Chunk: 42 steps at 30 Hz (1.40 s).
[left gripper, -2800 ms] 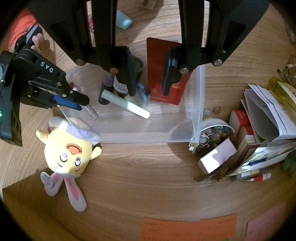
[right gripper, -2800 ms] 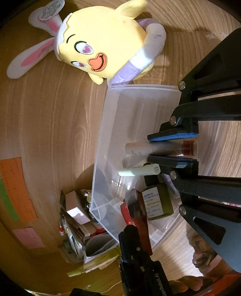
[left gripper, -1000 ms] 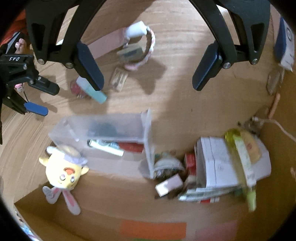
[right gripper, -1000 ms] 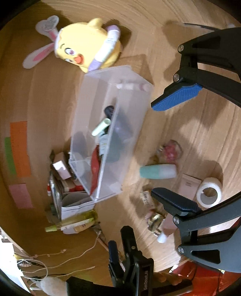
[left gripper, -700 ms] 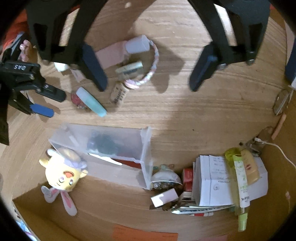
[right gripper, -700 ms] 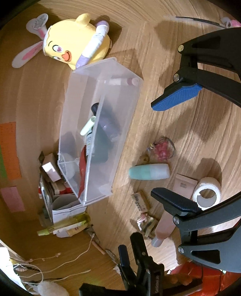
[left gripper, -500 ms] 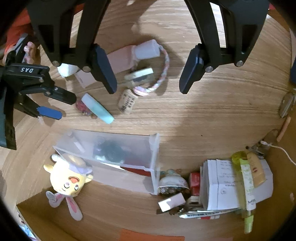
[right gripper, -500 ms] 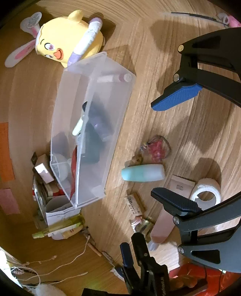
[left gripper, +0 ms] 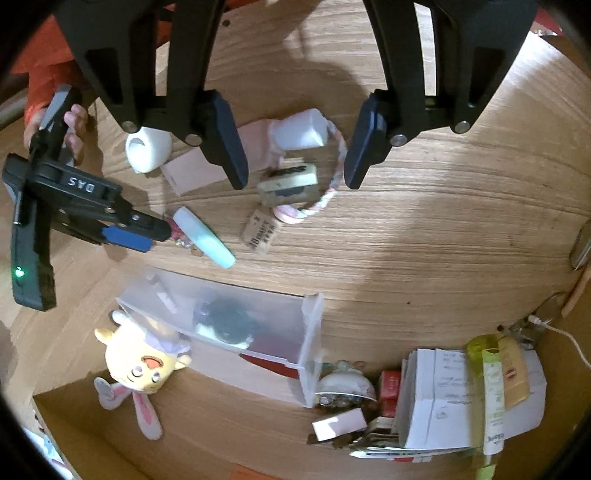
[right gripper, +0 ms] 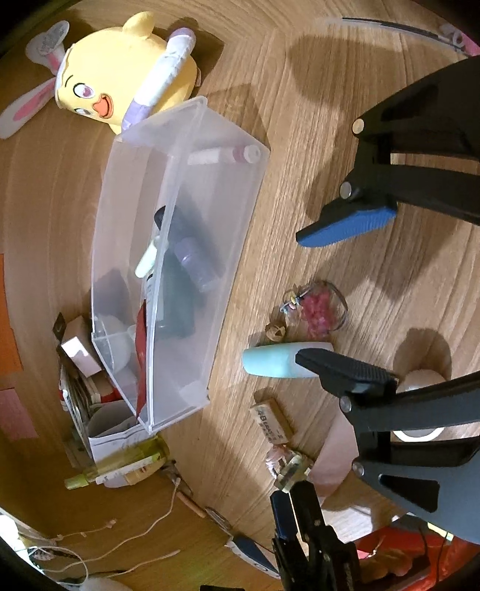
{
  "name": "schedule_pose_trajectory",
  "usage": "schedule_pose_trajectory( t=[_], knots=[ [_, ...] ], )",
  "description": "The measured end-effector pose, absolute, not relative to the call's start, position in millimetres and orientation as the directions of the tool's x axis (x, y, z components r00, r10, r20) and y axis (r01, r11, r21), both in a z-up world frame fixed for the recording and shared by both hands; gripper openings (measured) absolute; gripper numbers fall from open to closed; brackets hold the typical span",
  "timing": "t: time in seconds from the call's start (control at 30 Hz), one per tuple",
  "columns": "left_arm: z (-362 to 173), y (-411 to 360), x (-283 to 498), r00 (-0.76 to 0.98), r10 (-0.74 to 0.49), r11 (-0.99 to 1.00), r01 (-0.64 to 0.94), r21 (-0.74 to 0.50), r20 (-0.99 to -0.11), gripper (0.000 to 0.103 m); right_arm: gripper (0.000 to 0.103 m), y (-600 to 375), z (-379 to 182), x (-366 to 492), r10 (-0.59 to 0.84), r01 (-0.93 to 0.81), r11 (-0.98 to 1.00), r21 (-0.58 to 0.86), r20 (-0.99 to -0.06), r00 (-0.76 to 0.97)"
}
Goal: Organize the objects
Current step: 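Grasp the small metal tag with the left gripper while the right gripper grasps the pink keychain, then carry the metal tag and pink keychain into the clear box and release both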
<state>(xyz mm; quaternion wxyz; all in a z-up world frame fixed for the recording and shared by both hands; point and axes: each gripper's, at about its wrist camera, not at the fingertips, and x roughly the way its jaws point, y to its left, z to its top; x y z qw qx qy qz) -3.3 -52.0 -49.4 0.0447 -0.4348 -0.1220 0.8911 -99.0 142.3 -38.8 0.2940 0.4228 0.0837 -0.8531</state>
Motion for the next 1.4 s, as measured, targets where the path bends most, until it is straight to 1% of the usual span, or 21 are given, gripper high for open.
schedule_pose_trajectory(
  t=[0.1,0.3,0.37,0.4,0.43,0.5,0.6,0.77,0.97,1.1,1.27,1.4],
  knots=[
    [-52.6,-47.8,-7.9,-0.607,0.191,-0.968,0.016,-0.252,-0.771,0.054,0.047,137.0,-44.5,-98.8,-0.423,0.584,-0.806,0.093,-0.781,-0.46],
    [-57.7,-50.5,-17.7,-0.604,0.189,-0.964,0.035,-0.263,-0.775,0.054,0.047,128.7,-54.6,-99.8,-0.387,0.585,-0.809,0.052,-0.796,-0.465],
    [-58.1,-51.6,-19.0,-0.609,0.189,-0.962,0.045,-0.271,-0.77,0.05,0.047,127.3,-55.6,-101.0,-0.379,0.586,-0.81,0.04,-0.797,-0.47],
    [-58.3,-51.5,-19.3,-0.609,0.187,-0.962,0.045,-0.27,-0.771,0.043,0.044,126.5,-55.8,-101.5,-0.378,0.587,-0.809,0.036,-0.797,-0.472],
    [-58.4,-50.5,-19.2,-0.609,0.185,-0.963,0.044,-0.266,-0.772,0.039,0.037,125.3,-56.2,-101.6,-0.375,0.589,-0.808,0.028,-0.796,-0.476],
    [-58.0,-49.6,-18.4,-0.613,0.177,-0.965,0.046,-0.259,-0.77,0.039,0.025,123.6,-56.3,-99.6,-0.362,0.594,-0.804,0.0,-0.793,-0.49],
    [-55.5,-48.1,-16.8,-0.621,0.158,-0.97,0.049,-0.24,-0.767,0.038,0.025,124.0,-56.2,-99.5,-0.365,0.596,-0.803,0.0,-0.791,-0.492],
    [-48.8,-50.3,-15.2,-0.641,0.16,-0.968,0.049,-0.248,-0.751,0.038,0.025,131.8,-49.8,-99.0,-0.387,0.587,-0.809,0.027,-0.776,-0.498],
    [-37.1,-47.9,-16.5,-0.669,0.17,-0.965,0.034,-0.258,-0.723,0.038,0.025,145.4,-25.2,-95.7,-0.41,0.568,-0.822,0.034,-0.729,-0.549],
    [-30.3,-46.0,-19.1,-0.688,0.156,-0.97,0.028,-0.241,-0.709,0.038,0.025,150.5,-12.5,-92.9,-0.418,0.563,-0.826,0.031,-0.704,-0.574],
    [-39.1,-54.3,-32.6,-0.68,0.105,-0.979,0.058,-0.196,-0.726,0.038,0.025,152.6,-7.8,-92.6,-0.43,0.565,-0.824,0.041,-0.693,-0.578],
    [-53.3,-65.7,-42.4,-0.648,0.1,-0.975,0.086,-0.204,-0.755,0.038,0.025,151.3,-9.9,-92.0,-0.43,0.565,-0.824,0.044,-0.697,-0.573]
  ],
)
